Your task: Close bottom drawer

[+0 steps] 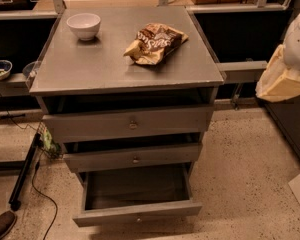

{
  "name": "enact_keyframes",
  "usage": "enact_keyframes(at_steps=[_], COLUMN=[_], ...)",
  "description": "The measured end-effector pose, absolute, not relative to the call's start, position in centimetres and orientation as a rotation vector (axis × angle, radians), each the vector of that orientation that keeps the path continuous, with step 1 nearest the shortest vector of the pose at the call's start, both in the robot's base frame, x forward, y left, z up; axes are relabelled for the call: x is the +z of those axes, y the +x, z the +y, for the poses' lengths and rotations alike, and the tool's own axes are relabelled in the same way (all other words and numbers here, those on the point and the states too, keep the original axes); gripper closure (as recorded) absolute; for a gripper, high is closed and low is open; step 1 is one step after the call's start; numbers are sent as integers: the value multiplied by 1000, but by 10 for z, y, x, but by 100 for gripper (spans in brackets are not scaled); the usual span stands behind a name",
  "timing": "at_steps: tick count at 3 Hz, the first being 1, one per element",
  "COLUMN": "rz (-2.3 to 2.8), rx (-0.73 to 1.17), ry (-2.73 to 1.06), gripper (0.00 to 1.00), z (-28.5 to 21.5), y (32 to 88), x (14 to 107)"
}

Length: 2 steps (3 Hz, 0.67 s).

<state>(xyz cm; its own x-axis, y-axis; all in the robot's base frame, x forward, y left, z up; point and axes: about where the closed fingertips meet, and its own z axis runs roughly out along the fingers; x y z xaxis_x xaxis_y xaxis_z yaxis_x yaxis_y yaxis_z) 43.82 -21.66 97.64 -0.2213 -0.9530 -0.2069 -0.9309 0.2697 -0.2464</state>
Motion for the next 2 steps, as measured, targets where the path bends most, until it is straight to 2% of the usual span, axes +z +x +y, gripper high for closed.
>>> enact_keyframes(at_steps=[1,2], rz=[2231,2229], rx=[-99,-101], ry=[-1724,-1723], gripper=[97,100], z=[-217,-216], y=[438,438], x=[976,977])
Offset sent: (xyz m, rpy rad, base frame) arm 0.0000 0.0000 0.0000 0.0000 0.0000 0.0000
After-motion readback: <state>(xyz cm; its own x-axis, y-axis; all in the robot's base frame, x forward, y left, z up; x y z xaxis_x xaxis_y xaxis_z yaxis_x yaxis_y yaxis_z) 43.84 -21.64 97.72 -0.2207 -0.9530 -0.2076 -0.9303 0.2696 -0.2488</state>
